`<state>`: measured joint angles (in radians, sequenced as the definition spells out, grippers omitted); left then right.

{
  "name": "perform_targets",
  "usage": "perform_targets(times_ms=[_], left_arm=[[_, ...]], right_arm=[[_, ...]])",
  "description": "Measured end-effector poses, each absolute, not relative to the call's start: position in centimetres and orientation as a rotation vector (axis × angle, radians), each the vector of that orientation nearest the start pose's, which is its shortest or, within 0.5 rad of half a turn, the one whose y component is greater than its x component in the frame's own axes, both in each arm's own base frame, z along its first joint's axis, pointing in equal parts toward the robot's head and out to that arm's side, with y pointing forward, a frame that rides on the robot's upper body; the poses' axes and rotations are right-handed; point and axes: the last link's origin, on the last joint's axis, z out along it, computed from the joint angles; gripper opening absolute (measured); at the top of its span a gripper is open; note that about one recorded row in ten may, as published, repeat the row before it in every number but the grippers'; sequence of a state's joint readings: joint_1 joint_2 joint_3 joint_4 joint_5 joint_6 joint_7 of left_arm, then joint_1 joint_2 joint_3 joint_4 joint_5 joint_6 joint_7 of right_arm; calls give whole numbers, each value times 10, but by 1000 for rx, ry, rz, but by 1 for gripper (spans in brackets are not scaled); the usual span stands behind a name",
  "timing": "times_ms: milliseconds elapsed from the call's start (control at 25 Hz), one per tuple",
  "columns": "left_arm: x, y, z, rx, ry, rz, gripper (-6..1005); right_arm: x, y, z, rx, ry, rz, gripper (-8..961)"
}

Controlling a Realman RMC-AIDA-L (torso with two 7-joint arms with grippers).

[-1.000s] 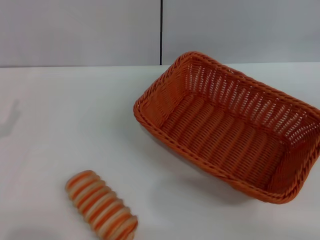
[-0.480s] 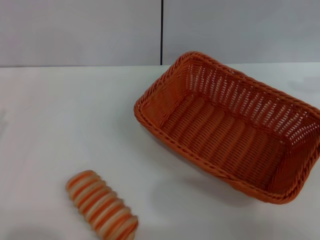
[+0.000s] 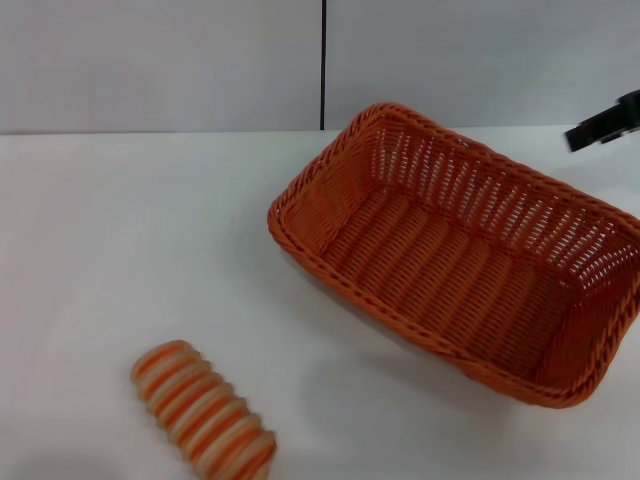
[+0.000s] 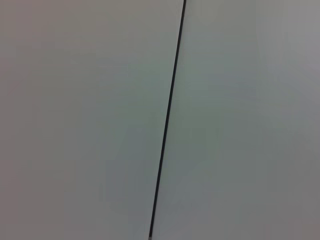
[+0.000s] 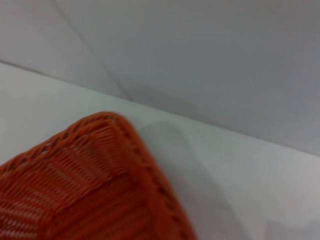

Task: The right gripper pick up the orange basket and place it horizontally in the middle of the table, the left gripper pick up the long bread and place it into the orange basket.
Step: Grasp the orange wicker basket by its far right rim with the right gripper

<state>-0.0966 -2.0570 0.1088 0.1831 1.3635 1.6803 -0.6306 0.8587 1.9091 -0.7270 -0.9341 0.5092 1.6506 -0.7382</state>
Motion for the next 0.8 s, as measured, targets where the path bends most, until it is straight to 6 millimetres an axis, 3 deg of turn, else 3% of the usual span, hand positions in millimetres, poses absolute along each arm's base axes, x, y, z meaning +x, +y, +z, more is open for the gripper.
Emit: perform_targets(times_ms=[360, 800], left_arm=[[-398, 184, 79, -1404, -533, -900, 804], [-398, 186, 79, -1405, -531, -903, 801]], right_arm=[[210, 411, 54, -2535, 1280, -183, 517], [215, 413, 40, -2527, 1237, -204, 515]])
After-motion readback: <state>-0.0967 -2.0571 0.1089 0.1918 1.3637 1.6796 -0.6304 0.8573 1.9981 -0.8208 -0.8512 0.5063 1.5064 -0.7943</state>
